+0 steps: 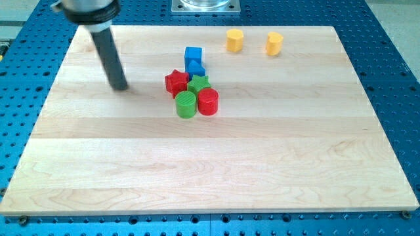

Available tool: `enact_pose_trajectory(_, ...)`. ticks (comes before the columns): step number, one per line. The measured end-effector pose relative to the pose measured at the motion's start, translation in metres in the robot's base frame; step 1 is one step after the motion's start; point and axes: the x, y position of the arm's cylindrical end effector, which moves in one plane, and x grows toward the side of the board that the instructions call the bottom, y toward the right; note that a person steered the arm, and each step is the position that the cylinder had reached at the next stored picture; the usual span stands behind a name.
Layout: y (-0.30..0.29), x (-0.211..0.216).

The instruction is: Drag the blue triangle towards the center right corner

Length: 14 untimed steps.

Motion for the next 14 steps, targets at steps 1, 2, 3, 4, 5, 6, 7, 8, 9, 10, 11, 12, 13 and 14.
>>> enact_pose_trajectory(1,0.060,0.003)
enact_pose_trajectory(2,0.086,0.016)
enact_pose_trajectory(3,0.084,0.035)
enact_pose_trajectory(4,0.029,0.019)
enact_pose_trajectory(5,0.081,-0.007)
enact_pose_trajectory(6,0.191,-0.013)
enact_pose_trajectory(7,0.310,-0.010)
enact_pose_trajectory(8,0.283,-0.013)
enact_pose_trajectory(9,0.208,-0.022)
enact_pose_trajectory(10,0.255,0.020)
enact_pose_trajectory(11,0.323,0.029)
enact_pose_trajectory(12,0.338,0.034)
enact_pose_trajectory(13,0.355,0.051)
enact_pose_trajectory(14,0.284,0.029)
